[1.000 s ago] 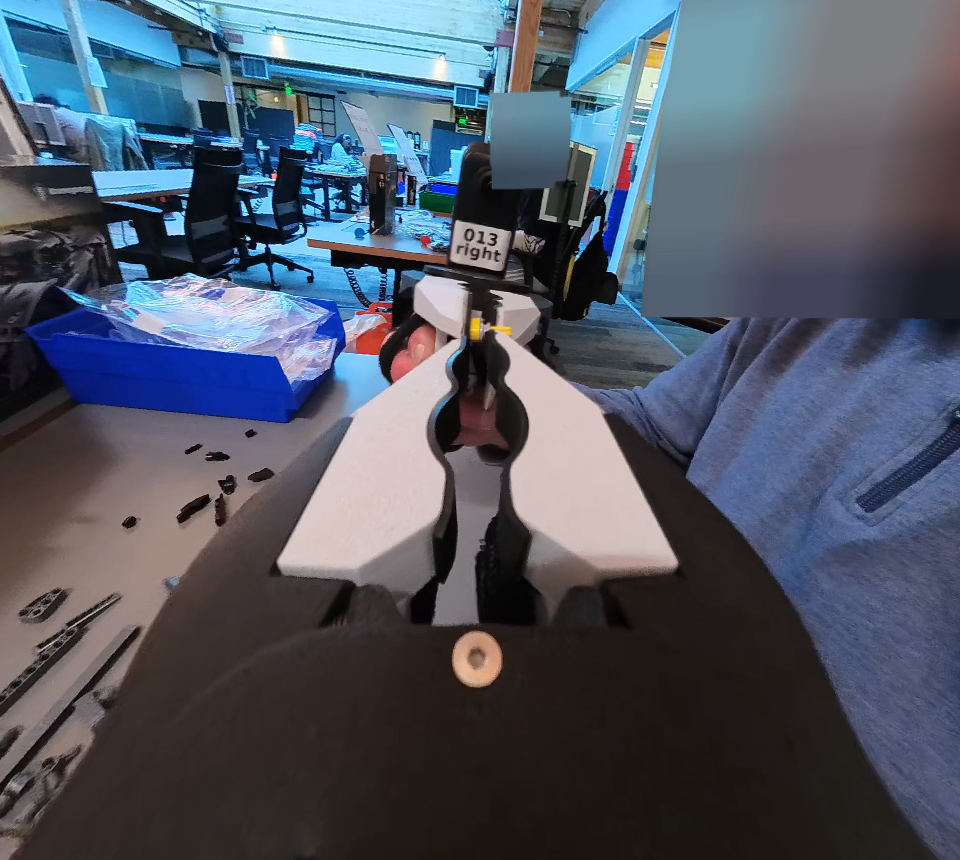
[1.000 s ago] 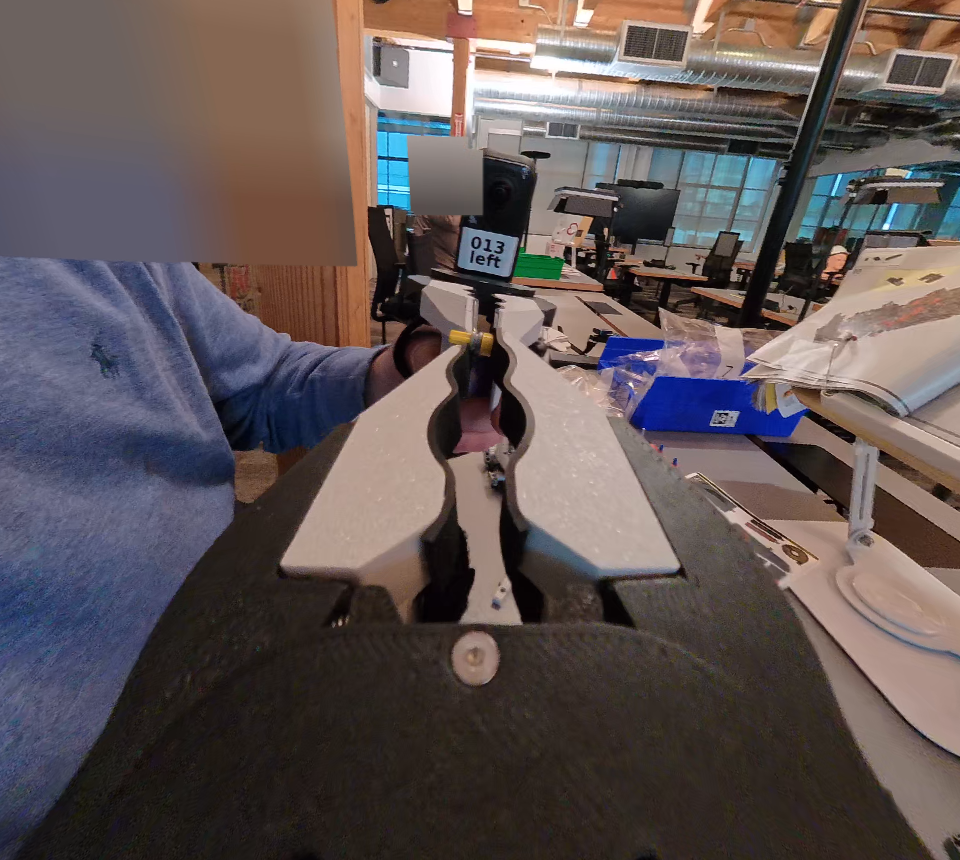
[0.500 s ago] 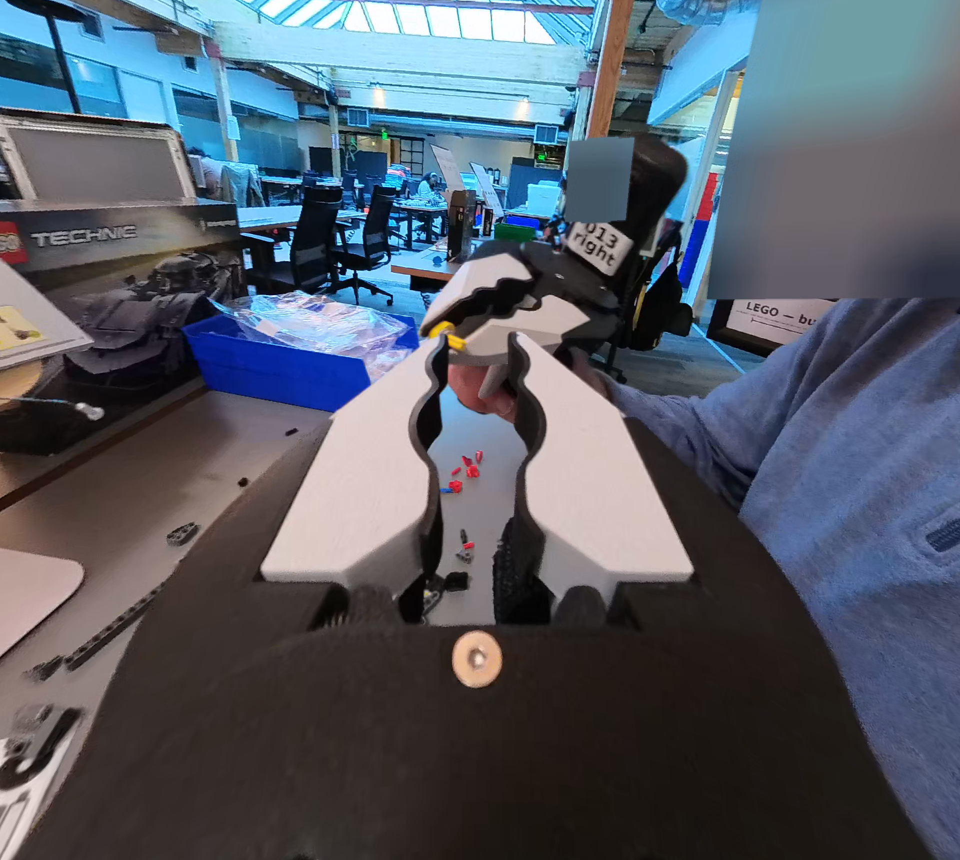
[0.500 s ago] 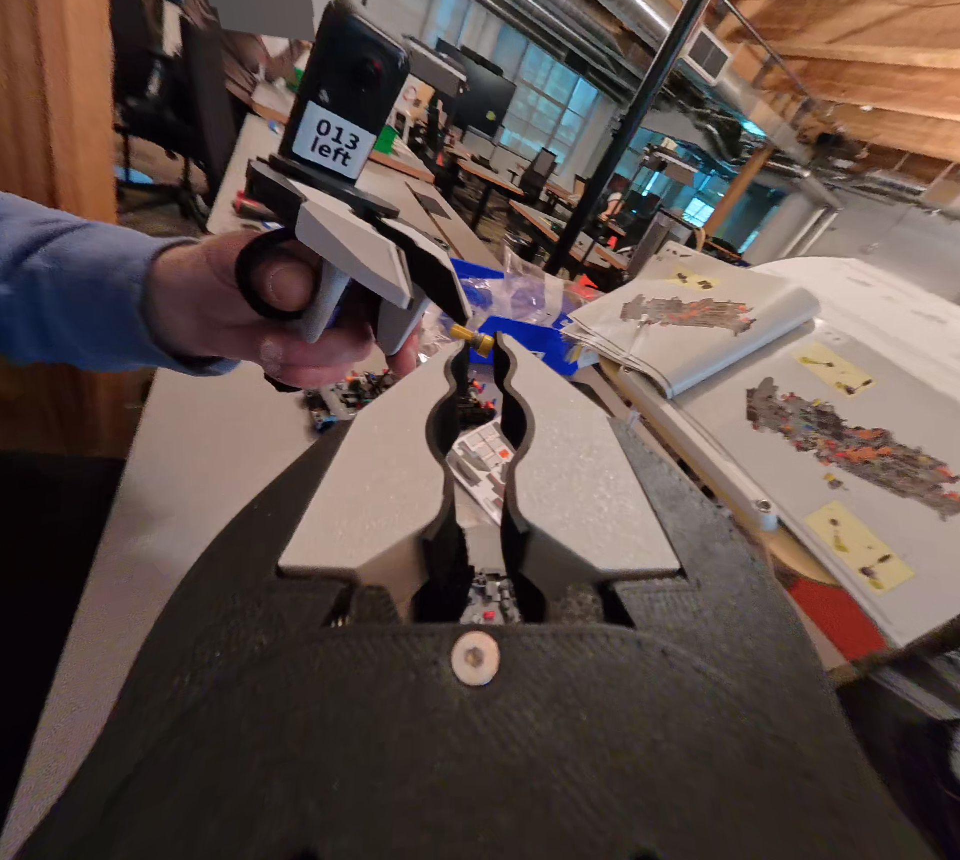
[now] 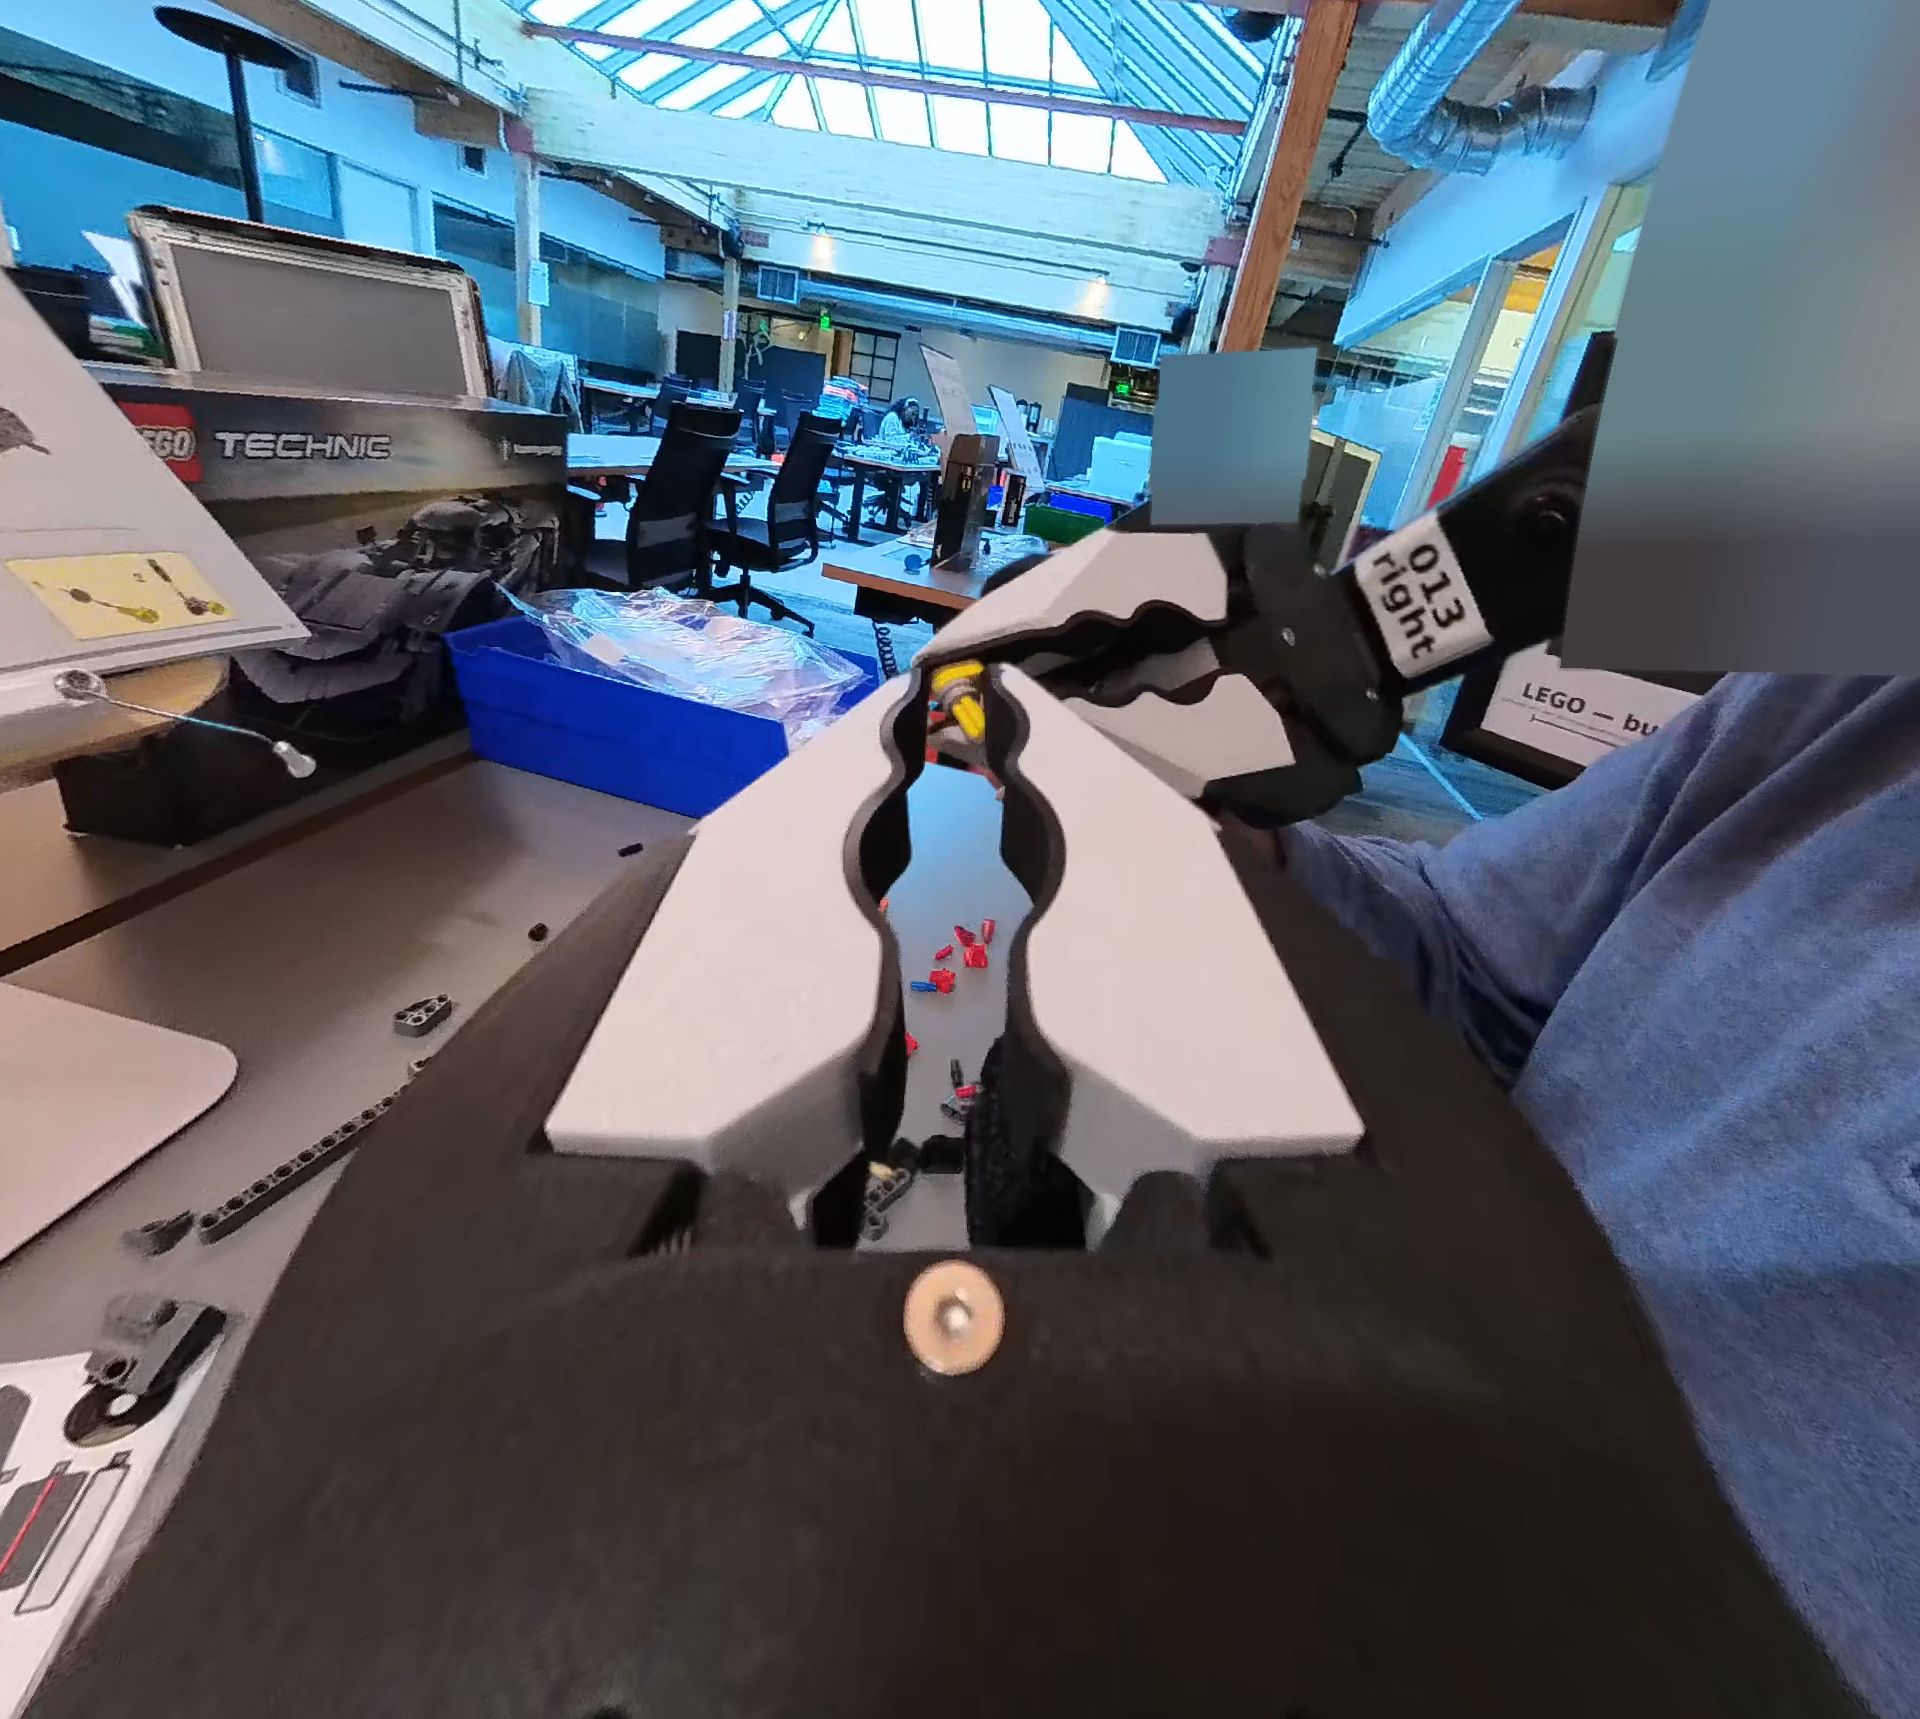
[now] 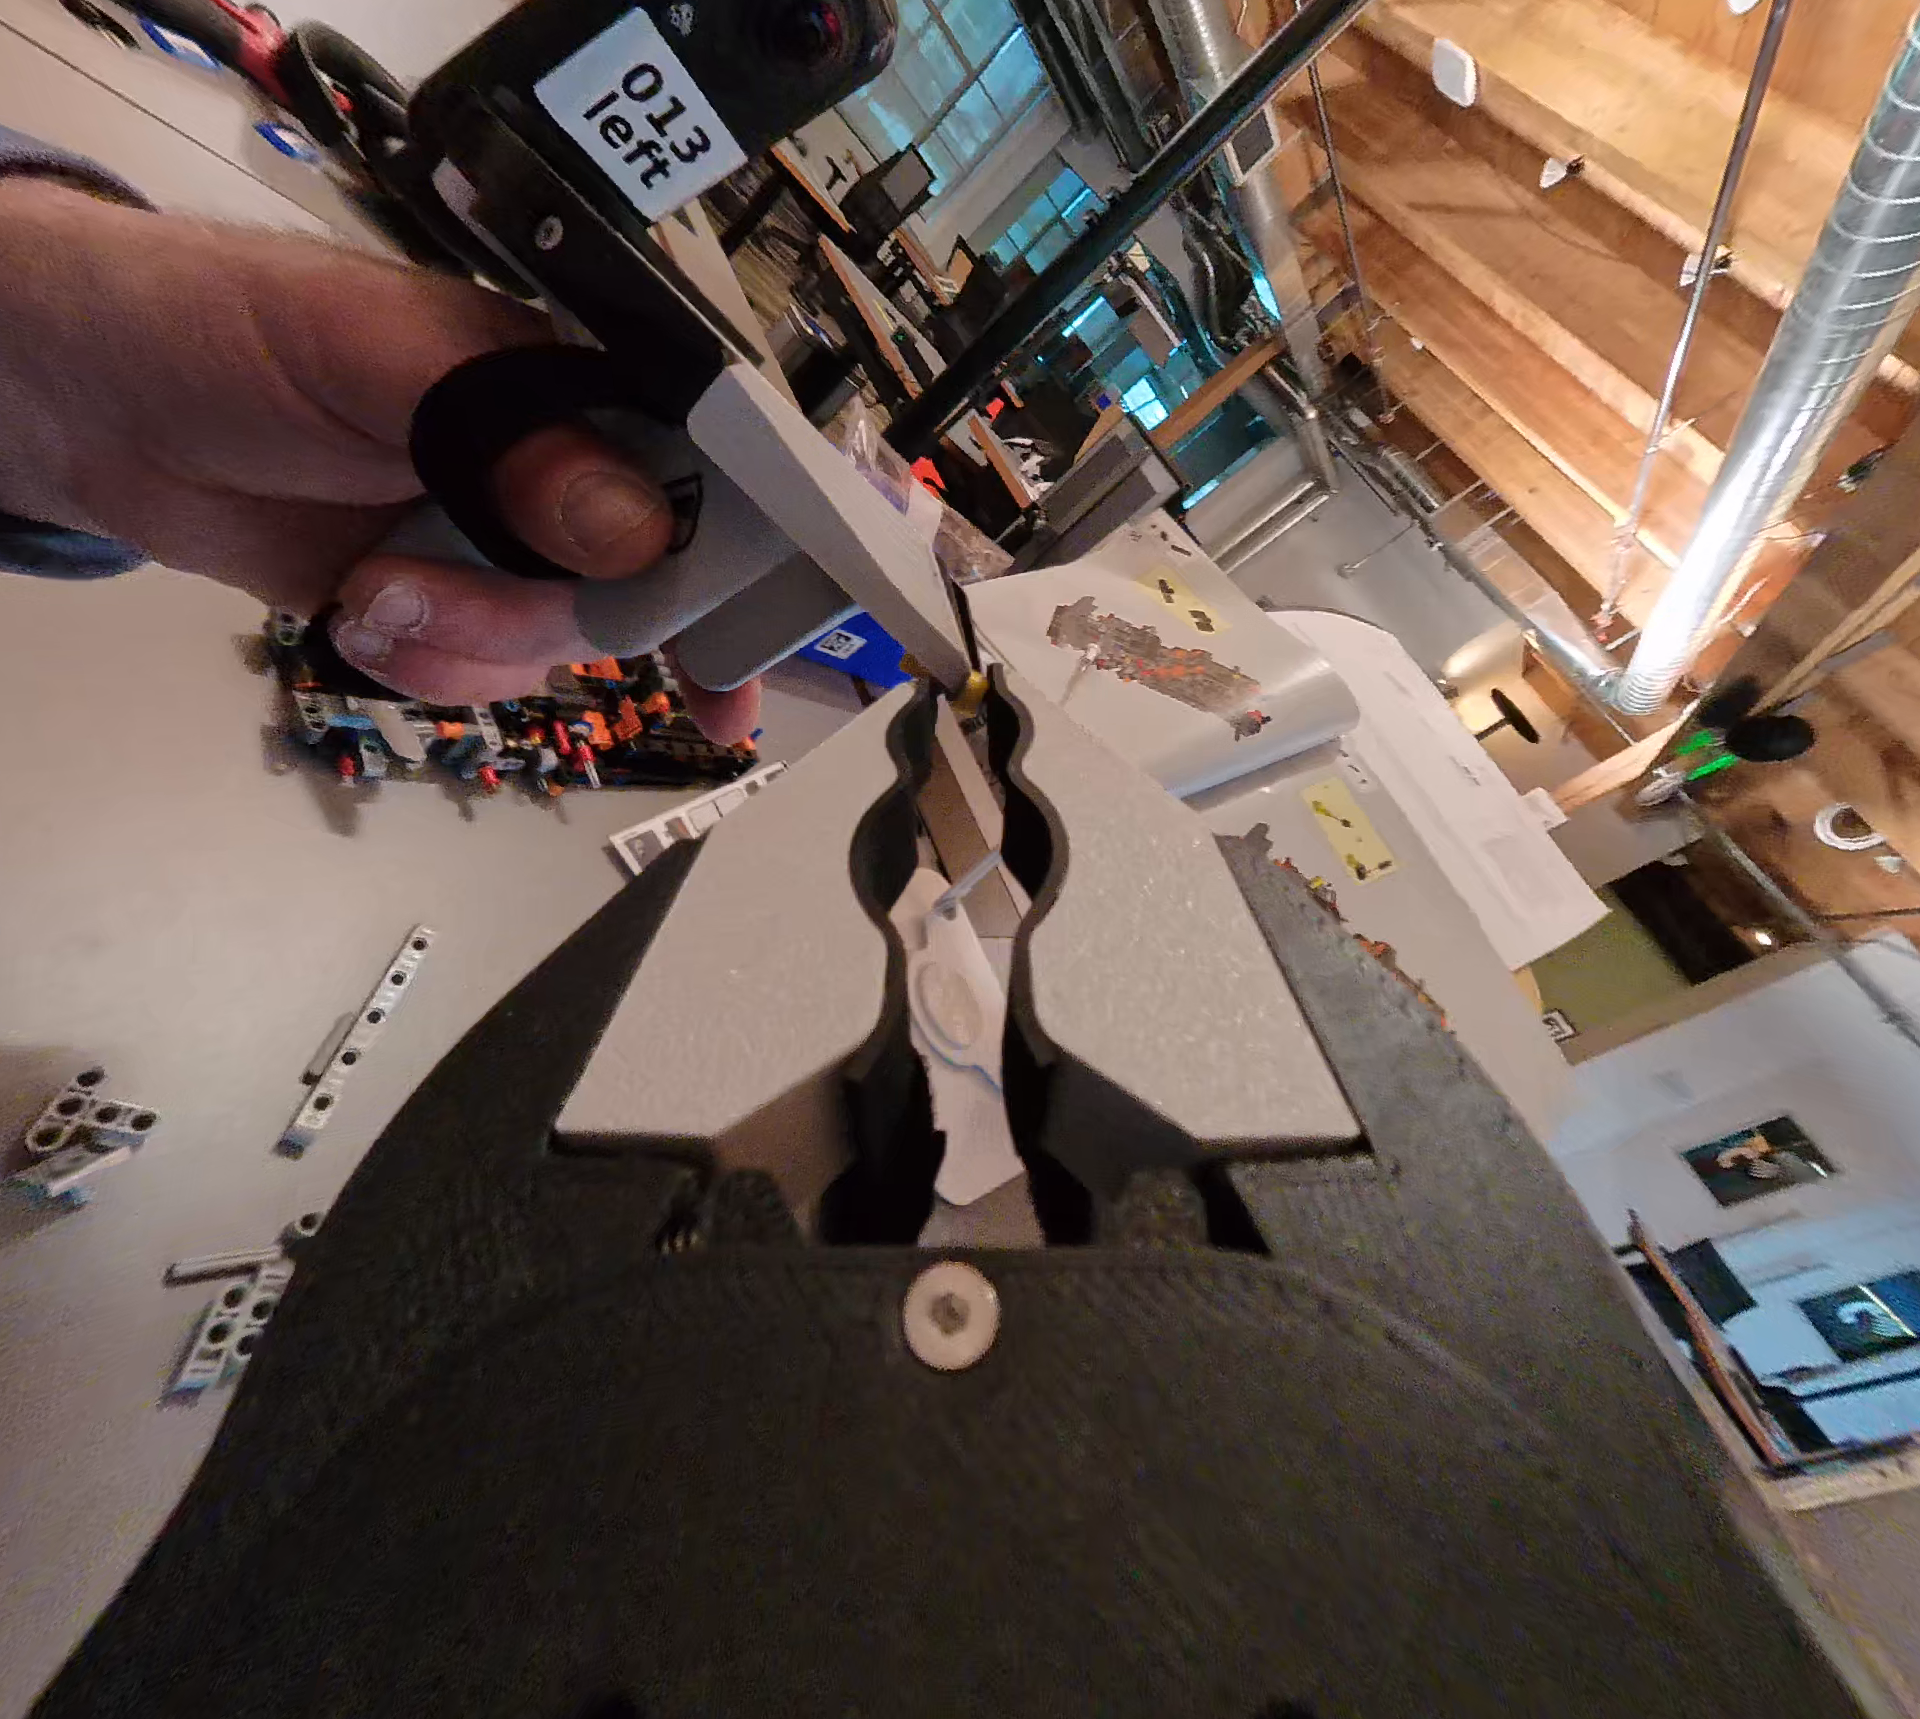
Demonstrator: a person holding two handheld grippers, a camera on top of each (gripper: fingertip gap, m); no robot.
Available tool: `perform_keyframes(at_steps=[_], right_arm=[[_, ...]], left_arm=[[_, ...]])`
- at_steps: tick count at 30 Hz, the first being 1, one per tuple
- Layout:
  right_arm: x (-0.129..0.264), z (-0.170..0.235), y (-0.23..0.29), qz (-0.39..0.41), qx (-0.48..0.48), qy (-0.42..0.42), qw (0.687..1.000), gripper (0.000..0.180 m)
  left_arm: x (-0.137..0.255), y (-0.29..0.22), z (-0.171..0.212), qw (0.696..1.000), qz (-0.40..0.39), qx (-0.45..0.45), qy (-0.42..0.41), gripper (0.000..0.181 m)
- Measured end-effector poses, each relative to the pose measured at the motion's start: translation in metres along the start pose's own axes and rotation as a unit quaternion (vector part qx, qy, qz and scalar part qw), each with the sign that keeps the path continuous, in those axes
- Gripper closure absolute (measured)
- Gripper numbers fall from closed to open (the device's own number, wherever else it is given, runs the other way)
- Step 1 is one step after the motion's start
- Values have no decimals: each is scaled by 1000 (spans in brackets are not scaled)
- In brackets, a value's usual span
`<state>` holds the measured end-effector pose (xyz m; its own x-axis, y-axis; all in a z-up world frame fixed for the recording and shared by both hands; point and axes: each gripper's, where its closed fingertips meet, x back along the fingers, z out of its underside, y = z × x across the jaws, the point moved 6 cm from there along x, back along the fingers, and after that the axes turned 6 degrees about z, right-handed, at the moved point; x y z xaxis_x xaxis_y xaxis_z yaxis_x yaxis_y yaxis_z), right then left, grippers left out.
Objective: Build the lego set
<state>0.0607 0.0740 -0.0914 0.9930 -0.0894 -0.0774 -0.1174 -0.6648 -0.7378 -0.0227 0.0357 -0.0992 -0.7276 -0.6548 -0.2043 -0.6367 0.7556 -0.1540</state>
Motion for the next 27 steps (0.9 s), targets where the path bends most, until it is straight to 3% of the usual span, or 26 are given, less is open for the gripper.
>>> perform_keyframes(at_steps=[27], right_arm=[[-4,15,2,-11,16,33,999,172]], left_arm=[[-2,15,11,1000,17,10,19,173]])
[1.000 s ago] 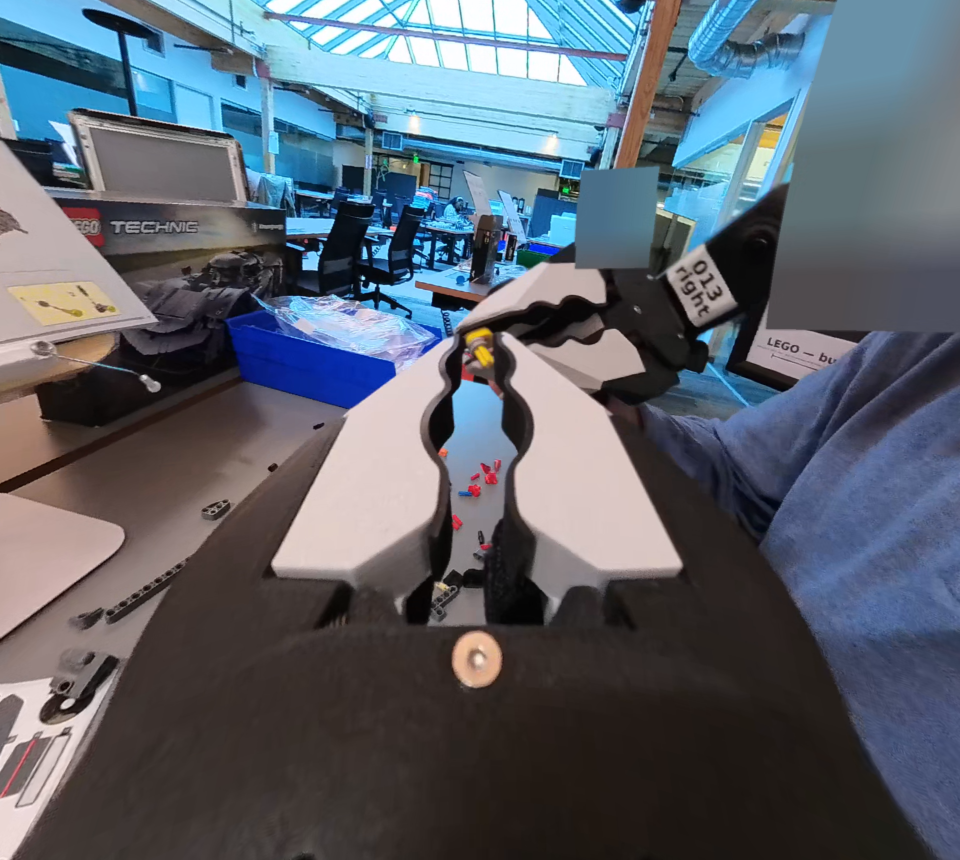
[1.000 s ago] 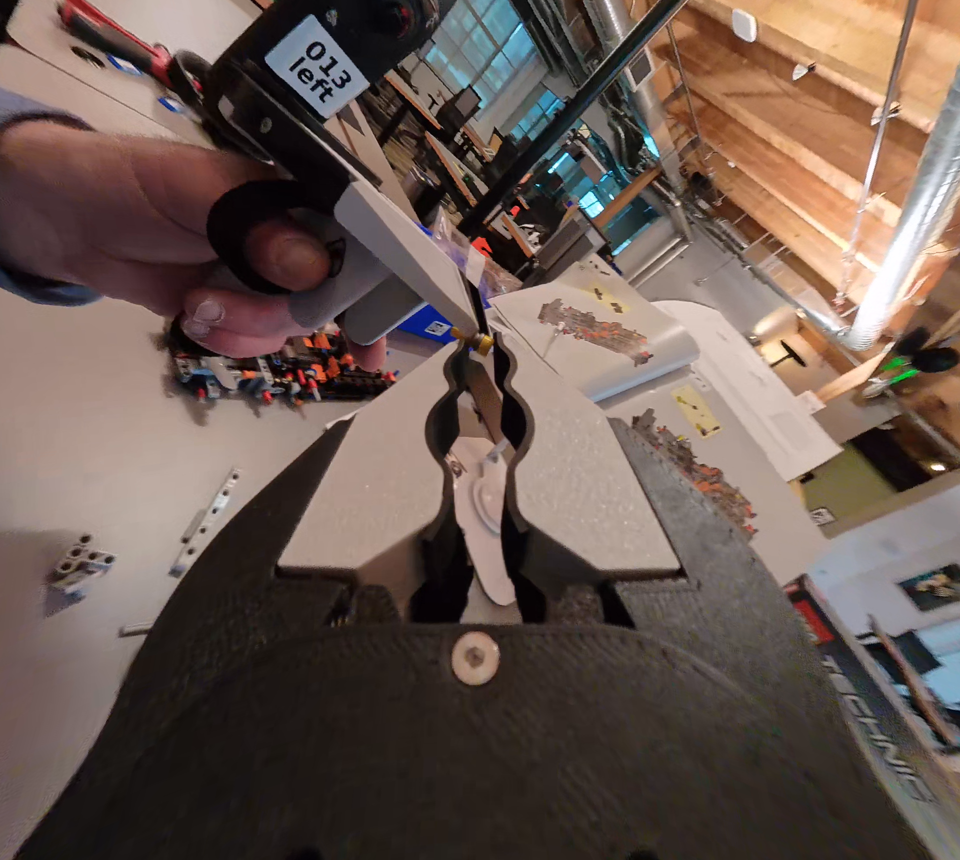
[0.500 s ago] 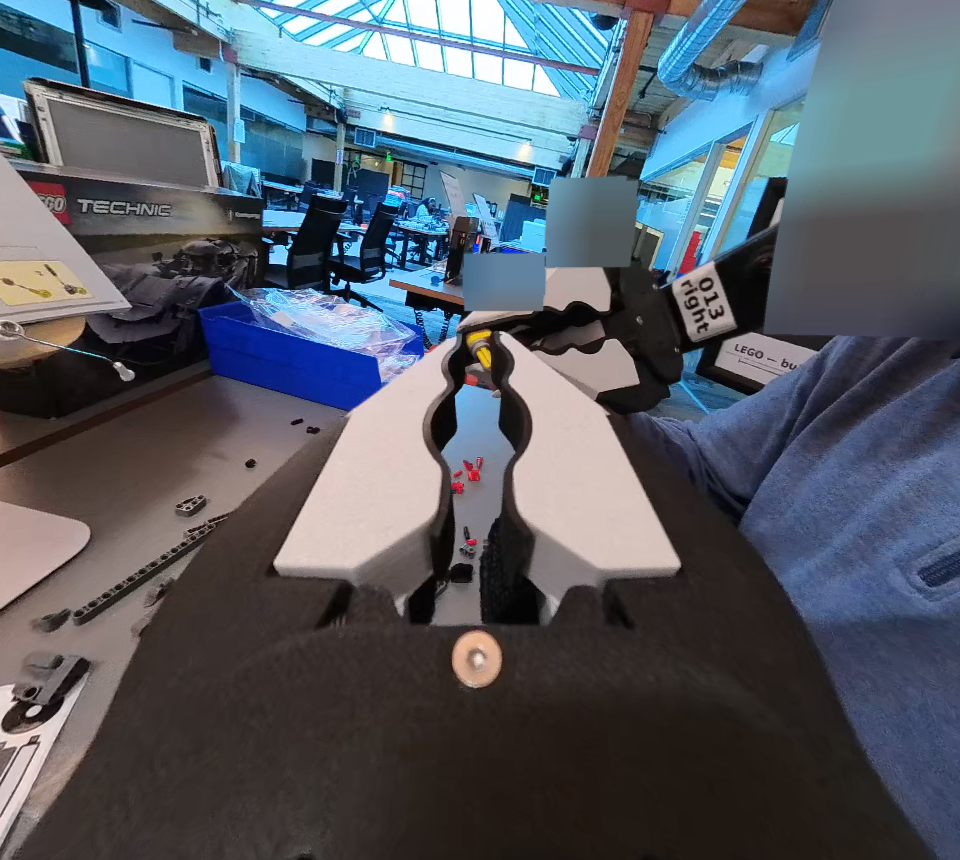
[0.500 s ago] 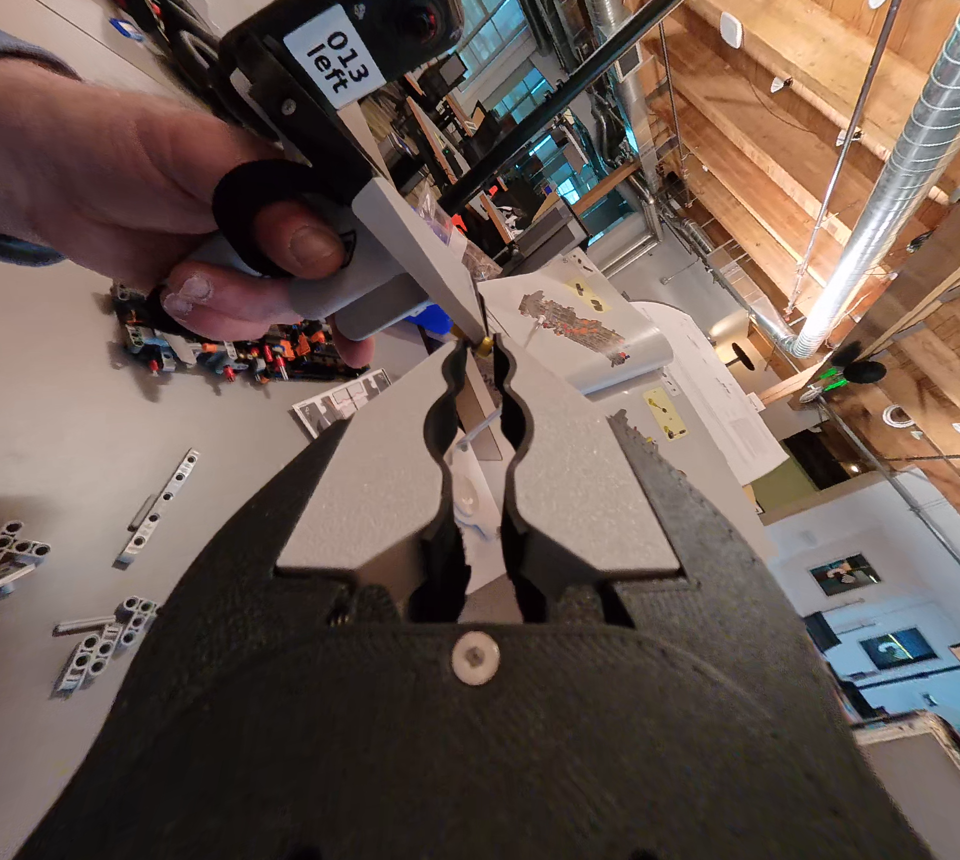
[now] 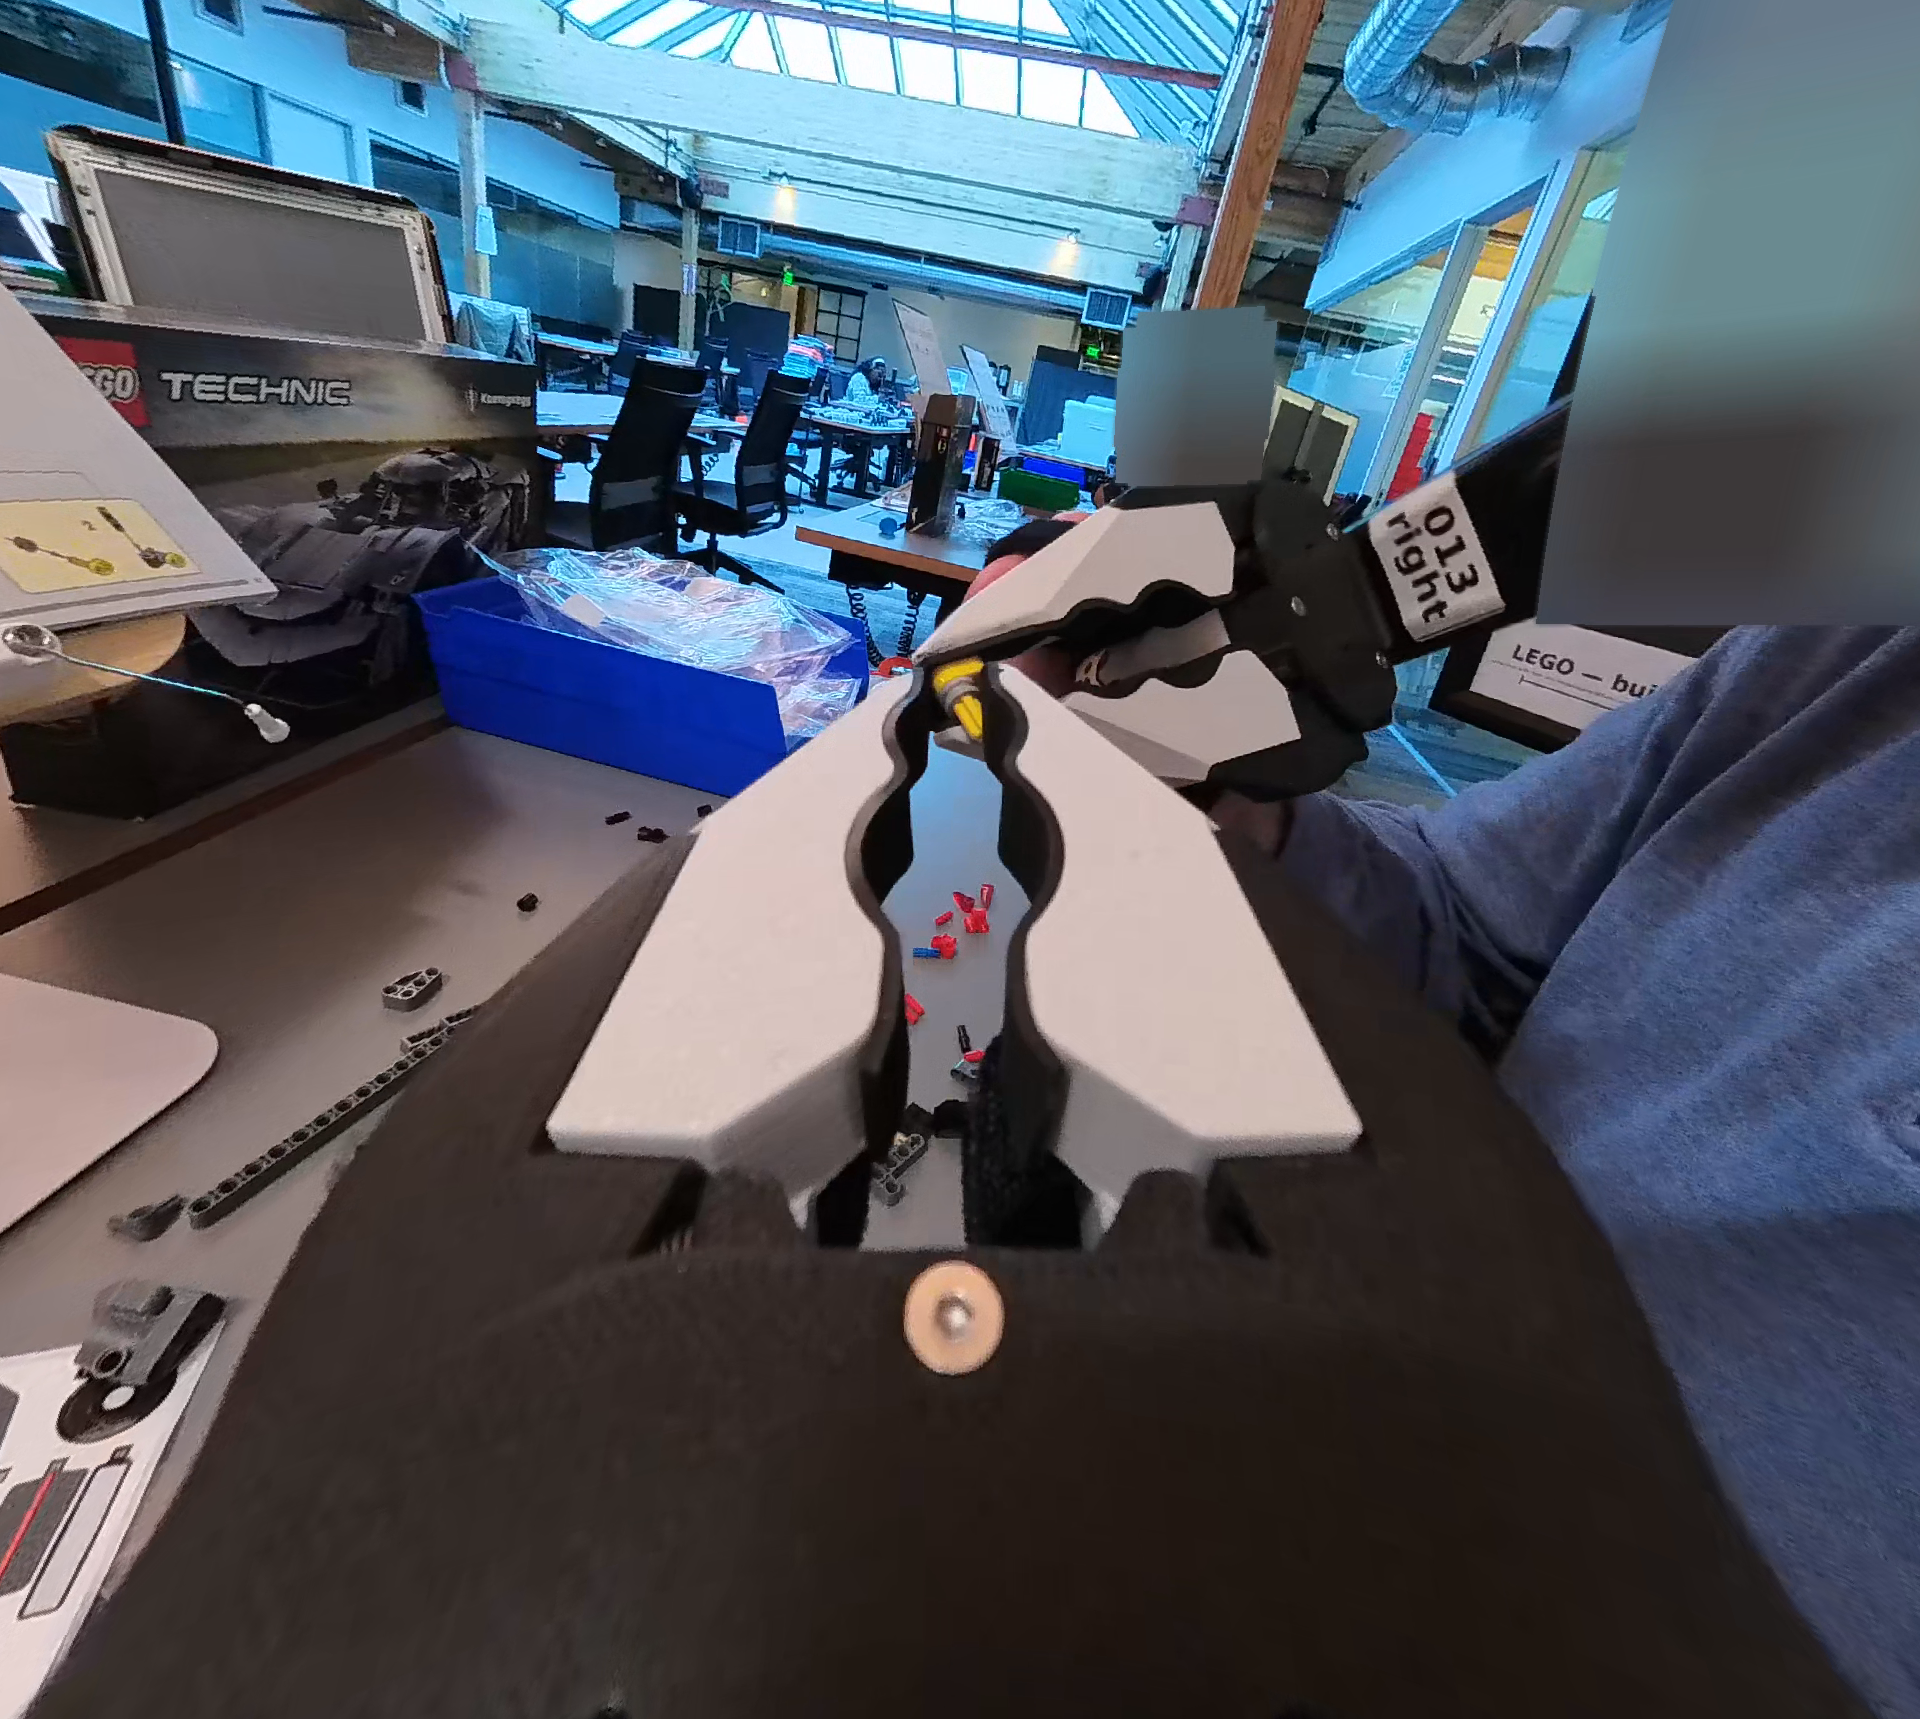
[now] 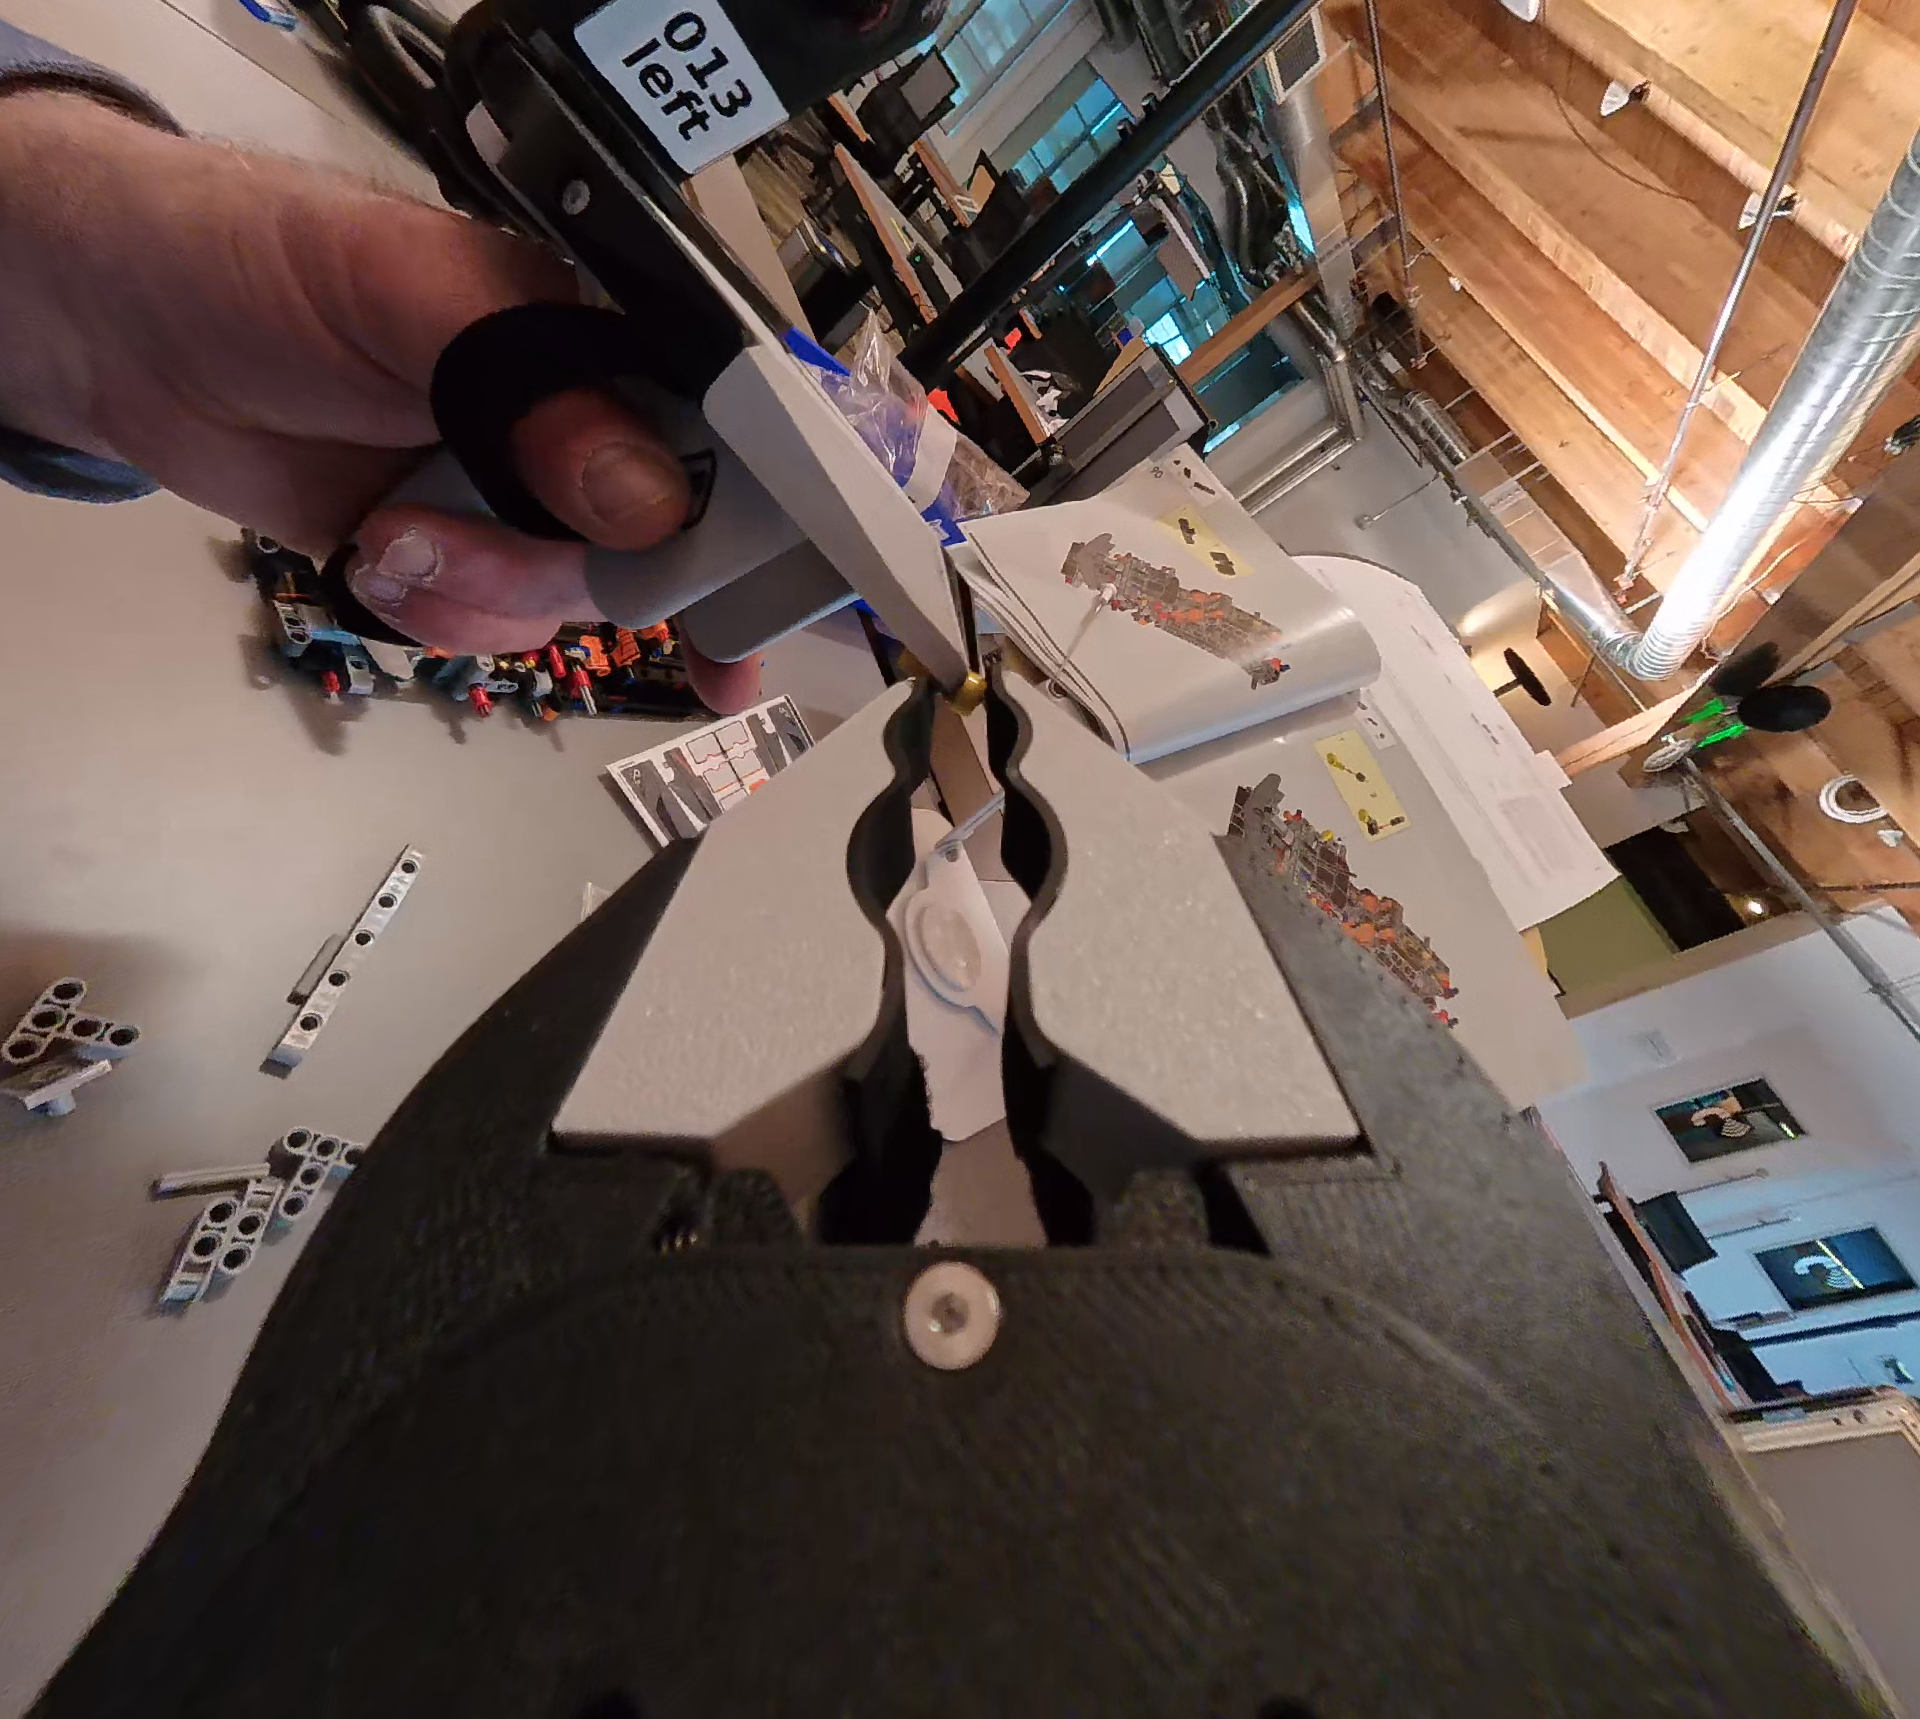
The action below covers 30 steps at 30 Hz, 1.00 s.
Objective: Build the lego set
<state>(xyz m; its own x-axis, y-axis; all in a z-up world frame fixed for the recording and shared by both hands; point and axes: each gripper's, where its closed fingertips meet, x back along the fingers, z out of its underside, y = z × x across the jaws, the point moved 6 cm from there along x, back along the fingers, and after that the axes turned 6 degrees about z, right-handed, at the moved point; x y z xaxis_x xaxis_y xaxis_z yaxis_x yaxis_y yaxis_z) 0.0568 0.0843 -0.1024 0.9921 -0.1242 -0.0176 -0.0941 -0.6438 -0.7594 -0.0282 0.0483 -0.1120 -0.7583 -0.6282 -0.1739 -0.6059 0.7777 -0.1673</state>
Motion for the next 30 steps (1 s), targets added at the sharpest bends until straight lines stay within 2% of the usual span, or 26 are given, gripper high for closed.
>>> perform_keyframes(at_steps=[9,19,25,30], right_arm=[[1,9,-4,28,18,18,999,173],[2,16,-9,34,13,24,999,172],[3,22,-13,46,9,31,998,173],[4,23,-14,52,7,33,998,173]], left_arm=[[-4,9,0,1000,-8,-4,-3,173],[-9,15,1,1000,-10,-11,5,181],[-13,15,2,1000,-9,-9,6,167],[-18,16,4,1000,-12,-13,24,173]])
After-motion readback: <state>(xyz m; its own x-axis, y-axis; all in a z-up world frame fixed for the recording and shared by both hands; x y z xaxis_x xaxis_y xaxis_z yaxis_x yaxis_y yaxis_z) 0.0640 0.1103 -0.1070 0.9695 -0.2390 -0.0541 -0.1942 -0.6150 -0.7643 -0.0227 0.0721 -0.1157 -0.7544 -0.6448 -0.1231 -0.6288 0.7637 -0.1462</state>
